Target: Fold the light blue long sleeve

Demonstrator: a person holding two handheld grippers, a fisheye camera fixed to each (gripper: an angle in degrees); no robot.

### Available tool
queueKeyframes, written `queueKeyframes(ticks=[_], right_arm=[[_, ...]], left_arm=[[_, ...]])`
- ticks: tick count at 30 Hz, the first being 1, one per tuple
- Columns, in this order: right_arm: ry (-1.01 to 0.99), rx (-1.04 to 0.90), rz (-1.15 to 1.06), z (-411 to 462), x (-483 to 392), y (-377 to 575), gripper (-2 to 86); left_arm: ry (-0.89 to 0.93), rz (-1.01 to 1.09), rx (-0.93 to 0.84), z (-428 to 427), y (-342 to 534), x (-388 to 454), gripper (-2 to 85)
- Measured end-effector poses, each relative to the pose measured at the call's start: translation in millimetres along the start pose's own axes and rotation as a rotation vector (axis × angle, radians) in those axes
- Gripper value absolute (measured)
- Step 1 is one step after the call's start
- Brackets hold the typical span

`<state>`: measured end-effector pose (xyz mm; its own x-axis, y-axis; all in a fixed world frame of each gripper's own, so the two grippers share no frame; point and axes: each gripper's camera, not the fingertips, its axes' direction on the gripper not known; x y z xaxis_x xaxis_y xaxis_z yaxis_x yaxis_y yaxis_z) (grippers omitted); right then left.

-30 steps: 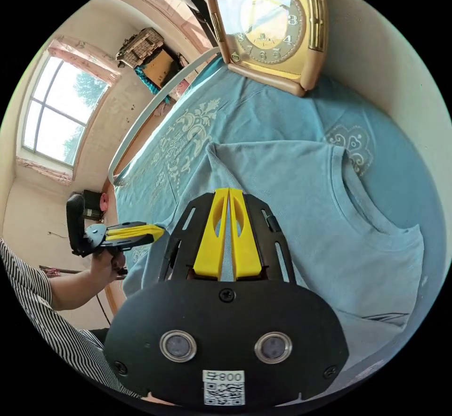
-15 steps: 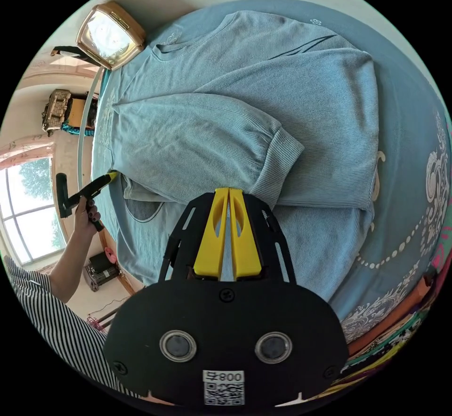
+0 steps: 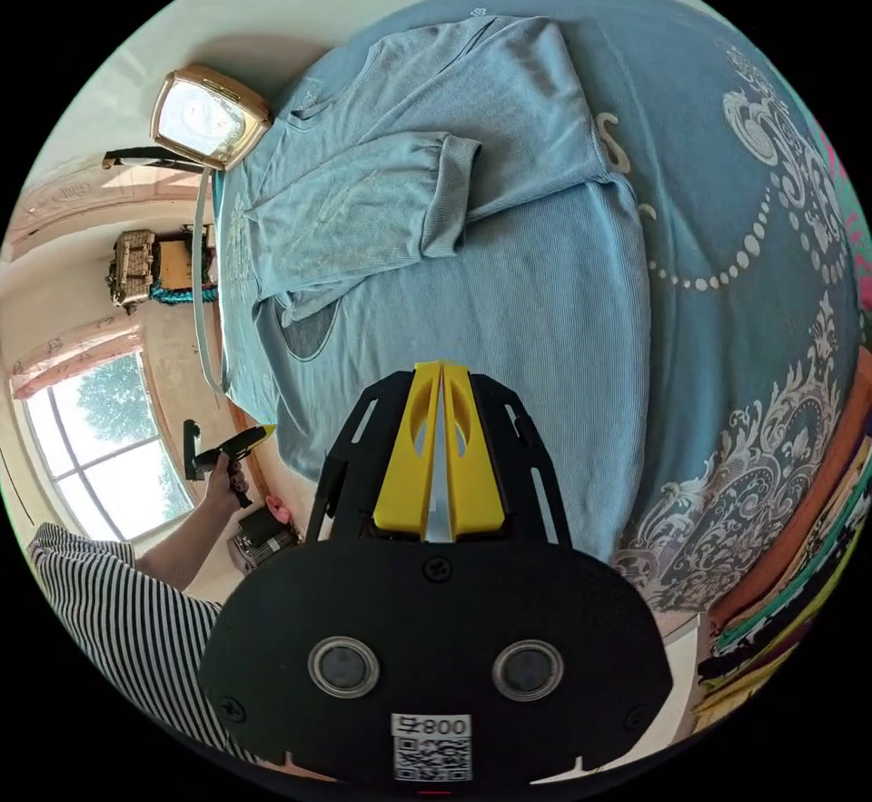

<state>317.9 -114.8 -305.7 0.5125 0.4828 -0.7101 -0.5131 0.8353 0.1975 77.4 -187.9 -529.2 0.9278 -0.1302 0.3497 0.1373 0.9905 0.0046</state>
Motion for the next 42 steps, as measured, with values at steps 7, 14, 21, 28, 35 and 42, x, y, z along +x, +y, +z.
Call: queueKeyframes(ticks=[7, 14, 21, 28, 35, 42], right_arm=[[-0.021, -0.081, 0.138, 2.4, 105.8, 99.6, 0.3], [0.044, -0.149, 0.203, 3.2, 197.2, 170.3, 2.4], [0.069, -0.158, 0.288, 2.1, 285.6, 223.5, 6.1], [0.12, -0.213, 0.338, 26.2, 352.9, 247.4, 7.4], [0.09, -0.187, 0.381, 44.0, 408.8, 266.8, 8.0], [0.106, -0.157, 0.386, 45.6, 438.0, 277.5, 7.6]], left_arm=[[0.096, -0.112, -0.041, 14.3, 68.5, -49.0, 3.3], [0.229, -0.076, -0.084, 32.5, 76.5, -69.3, 11.6], [0.201, -0.045, -0.249, 70.7, 113.1, -75.8, 12.8], [0.163, -0.045, -0.275, 87.2, 126.4, -65.7, 12.3], [0.116, -0.044, -0.293, 94.4, 135.1, -55.2, 12.1], [0.066, -0.059, -0.3, 99.3, 136.1, -41.1, 10.4]])
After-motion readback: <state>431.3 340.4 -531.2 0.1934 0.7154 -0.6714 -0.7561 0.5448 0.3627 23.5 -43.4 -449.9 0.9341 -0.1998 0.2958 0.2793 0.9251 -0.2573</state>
